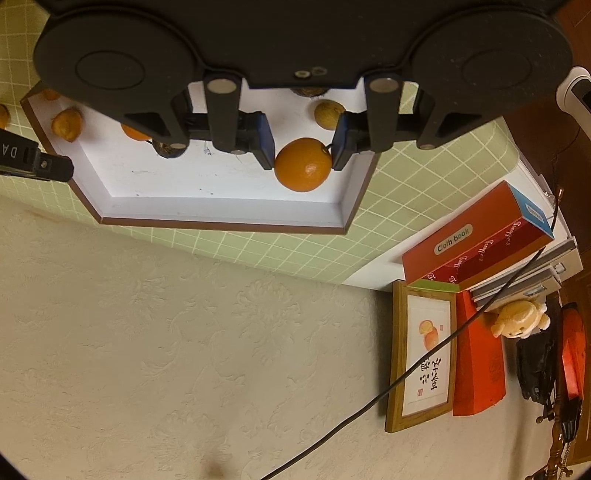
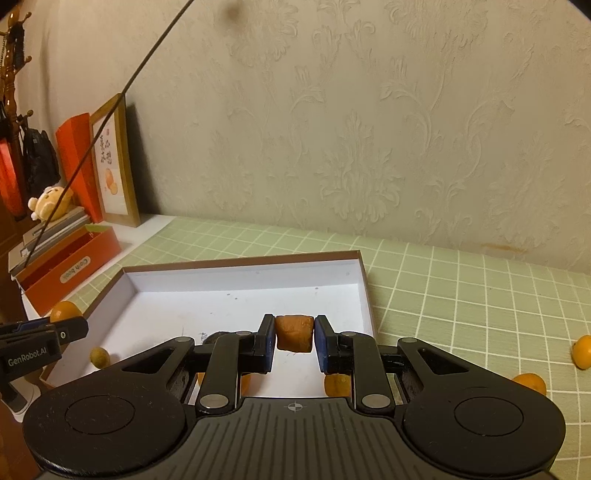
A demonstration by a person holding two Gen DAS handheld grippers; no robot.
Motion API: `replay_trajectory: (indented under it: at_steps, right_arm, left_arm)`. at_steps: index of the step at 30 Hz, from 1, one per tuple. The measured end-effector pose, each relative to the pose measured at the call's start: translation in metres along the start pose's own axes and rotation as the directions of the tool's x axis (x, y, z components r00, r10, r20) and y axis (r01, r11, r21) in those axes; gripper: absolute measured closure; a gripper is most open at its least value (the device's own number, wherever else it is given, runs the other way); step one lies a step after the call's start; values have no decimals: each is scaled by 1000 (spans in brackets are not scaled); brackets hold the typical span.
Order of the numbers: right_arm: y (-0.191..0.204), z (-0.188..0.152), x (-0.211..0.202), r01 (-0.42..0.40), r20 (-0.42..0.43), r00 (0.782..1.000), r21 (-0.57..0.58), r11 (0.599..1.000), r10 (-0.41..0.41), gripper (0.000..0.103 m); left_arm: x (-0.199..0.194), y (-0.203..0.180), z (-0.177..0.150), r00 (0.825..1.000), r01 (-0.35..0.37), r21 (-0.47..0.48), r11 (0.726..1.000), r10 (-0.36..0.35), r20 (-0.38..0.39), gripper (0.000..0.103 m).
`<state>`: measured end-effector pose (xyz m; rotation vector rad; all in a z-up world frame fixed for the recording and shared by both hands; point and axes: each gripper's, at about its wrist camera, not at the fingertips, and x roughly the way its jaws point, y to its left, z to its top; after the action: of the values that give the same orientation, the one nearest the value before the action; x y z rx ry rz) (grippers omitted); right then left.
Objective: Organize fruits
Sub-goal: 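Open both tools to drop the orange and chunk into the tray, then withdraw both tools from the tray toward the remaining oranges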
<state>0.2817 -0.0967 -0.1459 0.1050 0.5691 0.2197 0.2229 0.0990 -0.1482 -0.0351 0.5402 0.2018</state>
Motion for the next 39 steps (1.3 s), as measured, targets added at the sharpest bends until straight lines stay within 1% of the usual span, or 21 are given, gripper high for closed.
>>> replay_trajectory:
  at_steps: [2, 3, 4, 5, 6, 7, 9, 10, 11, 12, 13, 14, 15, 16, 18, 22, 29, 33, 39]
  right_arm:
    - [0, 0, 2, 17, 4, 1000, -1, 1000, -17, 80]
    - [0, 0, 3, 27, 3, 1000, 3, 1000, -27, 79]
    - [-2, 0, 3, 27, 5, 1000, 10, 1000, -27, 73]
    - [-3, 0, 3, 25, 8, 1000, 19, 1000, -25, 64]
    - [-3, 0, 2, 26, 16, 1000, 27, 999, -27, 43]
    - [-3, 1, -1, 31, 34, 999, 32, 999, -32, 33]
    - [-1, 2, -6, 34, 65, 997, 23, 999, -35, 33]
    - [0, 3, -7, 33, 70, 997, 17, 999, -34, 33]
    - [0, 3, -8, 29, 74, 997, 20, 999, -31, 33]
    - [-1, 3, -9, 27, 76, 997, 25, 999, -29, 31]
    - [-1, 3, -9, 29, 72, 997, 28, 999, -31, 25]
    - [-1, 3, -9, 31, 68, 997, 30, 999, -33, 21]
    - [-1, 3, -9, 33, 69, 997, 35, 999, -35, 16]
    - [-2, 3, -10, 32, 72, 997, 43, 999, -35, 12]
    - [-3, 4, -13, 34, 79, 996, 53, 998, -38, 8]
    - [-2, 5, -16, 37, 87, 995, 48, 998, -41, 4]
    - [1, 4, -21, 39, 89, 995, 49, 998, -43, 0]
    - [1, 5, -22, 34, 91, 995, 46, 998, -38, 0]
    - [1, 5, -24, 26, 76, 997, 40, 999, -29, 0]
  left_arm:
    - [1, -1, 1, 1000, -10, 2, 1000, 10, 0, 68]
    - [1, 0, 2, 1000, -16, 1, 1000, 16, 1, 66]
    - [1, 0, 2, 1000, -22, 1, 1000, 22, 1, 61]
    - [1, 1, 3, 1000, -31, -1, 1000, 31, 2, 51]
    - [-1, 2, 4, 999, -42, -5, 999, 42, 9, 47]
    - [-4, 3, 5, 998, -50, -8, 999, 51, 25, 44]
    - [-9, 4, 7, 997, -56, -7, 998, 56, 48, 38]
    - [-10, 5, 7, 997, -63, -8, 998, 64, 53, 33]
    - [-11, 5, 7, 996, -69, -9, 998, 69, 56, 32]
    - [-11, 5, 7, 996, -72, -5, 997, 72, 57, 32]
    - [-11, 4, 7, 996, -73, 0, 997, 73, 55, 31]
    - [-12, 4, 6, 996, -74, 3, 997, 74, 55, 30]
    - [-13, 4, 6, 995, -77, 3, 997, 77, 59, 29]
    - [-14, 4, 6, 995, -79, 3, 997, 79, 63, 26]
    - [-16, 4, 7, 994, -82, 5, 997, 81, 74, 23]
    - [-19, 3, 7, 993, -83, 10, 997, 82, 82, 22]
    - [-20, 2, 5, 994, -79, 17, 997, 78, 82, 21]
    - [-21, 2, 5, 993, -81, 16, 997, 80, 84, 19]
    - [-25, 0, 4, 991, -90, 19, 996, 87, 98, 12]
